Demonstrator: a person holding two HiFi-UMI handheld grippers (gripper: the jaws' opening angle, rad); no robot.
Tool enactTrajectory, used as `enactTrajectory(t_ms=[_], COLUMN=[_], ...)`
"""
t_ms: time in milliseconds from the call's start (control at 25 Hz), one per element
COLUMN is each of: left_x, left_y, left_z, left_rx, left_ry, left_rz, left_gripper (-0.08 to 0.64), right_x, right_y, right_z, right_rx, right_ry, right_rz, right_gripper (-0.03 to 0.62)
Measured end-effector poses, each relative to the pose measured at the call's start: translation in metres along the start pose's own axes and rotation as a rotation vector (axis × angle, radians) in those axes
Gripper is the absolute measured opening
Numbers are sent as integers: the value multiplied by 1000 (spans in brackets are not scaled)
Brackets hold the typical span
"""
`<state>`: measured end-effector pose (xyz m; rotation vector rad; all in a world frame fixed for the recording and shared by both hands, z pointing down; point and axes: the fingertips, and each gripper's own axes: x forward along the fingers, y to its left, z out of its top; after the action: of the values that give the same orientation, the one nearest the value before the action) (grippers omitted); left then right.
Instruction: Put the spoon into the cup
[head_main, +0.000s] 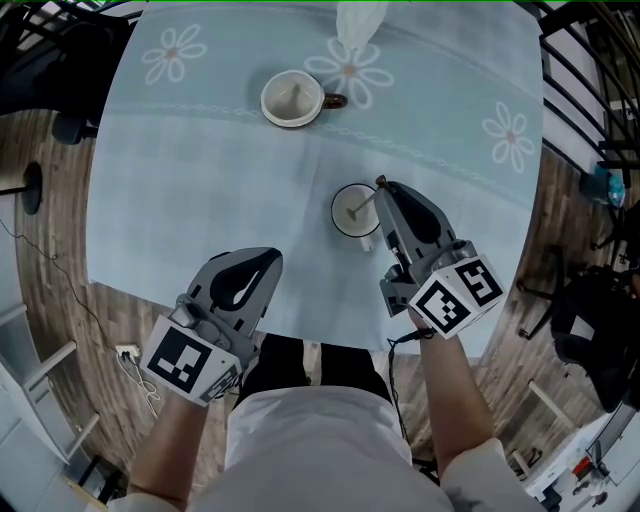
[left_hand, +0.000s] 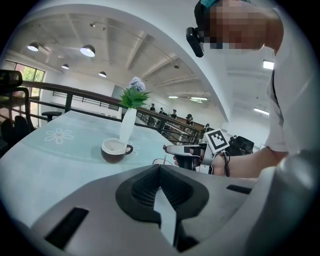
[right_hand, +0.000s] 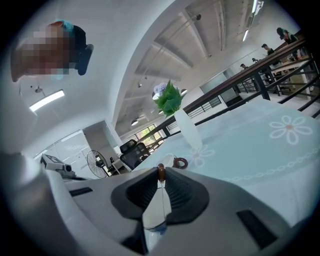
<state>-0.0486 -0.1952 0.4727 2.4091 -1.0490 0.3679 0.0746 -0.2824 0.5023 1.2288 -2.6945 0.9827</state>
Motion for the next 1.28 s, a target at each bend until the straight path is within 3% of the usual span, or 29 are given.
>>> enactTrajectory(t_ms=[880,1280], left_x=[7,0], left_y=[1,-1], left_z=[5,21], left_rx=[0,27], left_ry=[-9,-36], left_rz=[-11,-13], left_gripper=[20,20], right_x=[4,-4], right_y=[-21,-18], right_z=[-16,-1], right_rx=[24,31], right_ry=[50,34], right_rz=[-79,-86], right_gripper=[58,121])
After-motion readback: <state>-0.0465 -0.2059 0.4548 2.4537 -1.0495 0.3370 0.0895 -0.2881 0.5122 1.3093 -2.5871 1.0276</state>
